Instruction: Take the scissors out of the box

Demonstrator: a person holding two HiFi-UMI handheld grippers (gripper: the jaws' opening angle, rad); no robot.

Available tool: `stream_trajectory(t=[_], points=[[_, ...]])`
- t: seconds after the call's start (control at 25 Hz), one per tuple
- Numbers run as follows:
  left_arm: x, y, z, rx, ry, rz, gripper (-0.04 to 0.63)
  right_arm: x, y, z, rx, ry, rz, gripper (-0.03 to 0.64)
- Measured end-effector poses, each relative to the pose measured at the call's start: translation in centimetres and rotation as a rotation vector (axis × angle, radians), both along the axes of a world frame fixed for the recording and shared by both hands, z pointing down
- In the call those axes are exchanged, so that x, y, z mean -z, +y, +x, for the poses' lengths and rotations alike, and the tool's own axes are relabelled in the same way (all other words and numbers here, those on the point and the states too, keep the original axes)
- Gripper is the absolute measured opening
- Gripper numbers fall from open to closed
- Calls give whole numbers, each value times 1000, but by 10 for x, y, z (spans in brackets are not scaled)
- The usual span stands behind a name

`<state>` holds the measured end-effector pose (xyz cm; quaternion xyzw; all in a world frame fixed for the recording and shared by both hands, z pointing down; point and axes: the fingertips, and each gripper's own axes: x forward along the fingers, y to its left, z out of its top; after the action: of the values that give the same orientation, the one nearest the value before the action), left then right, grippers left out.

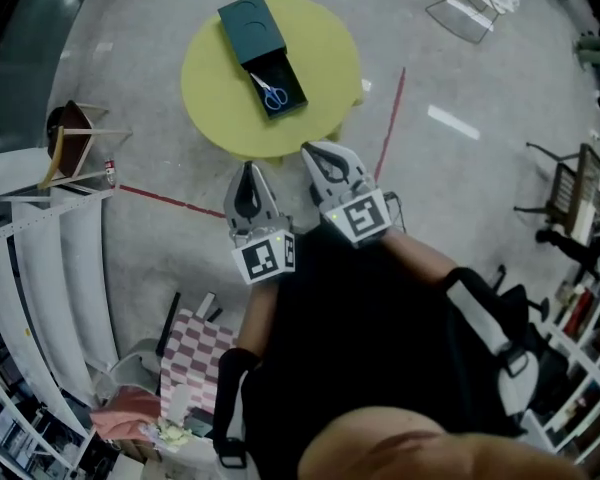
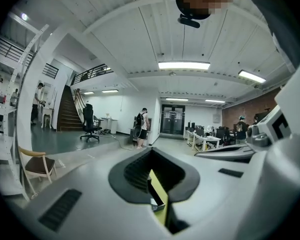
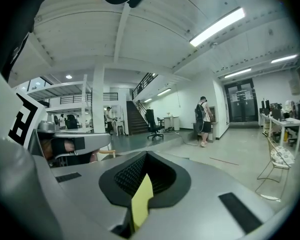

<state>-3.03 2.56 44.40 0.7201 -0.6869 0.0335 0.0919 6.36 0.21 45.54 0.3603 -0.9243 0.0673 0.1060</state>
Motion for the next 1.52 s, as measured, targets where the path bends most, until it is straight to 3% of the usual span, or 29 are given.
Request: stream_trajectory(t=[0.52, 0.96, 1.2, 1.4, 1.52], points=[[-6, -87, -5, 85, -5, -35, -3, -26, -112, -2, 20, -2, -92, -3], [-7, -149, -43, 6, -2, -19, -3, -84, -166, -38, -51, 63, -197, -3], [-15, -174, -60, -12, 50, -39, -3, -130, -182, -53, -64, 145, -273, -2], [-22, -184, -72, -23, 59, -49, -3, -192, -174, -61, -52, 258, -411, 3], [-27, -190, -79, -28, 67, -59, -3, -228, -169, -65, -44, 322, -489, 42]])
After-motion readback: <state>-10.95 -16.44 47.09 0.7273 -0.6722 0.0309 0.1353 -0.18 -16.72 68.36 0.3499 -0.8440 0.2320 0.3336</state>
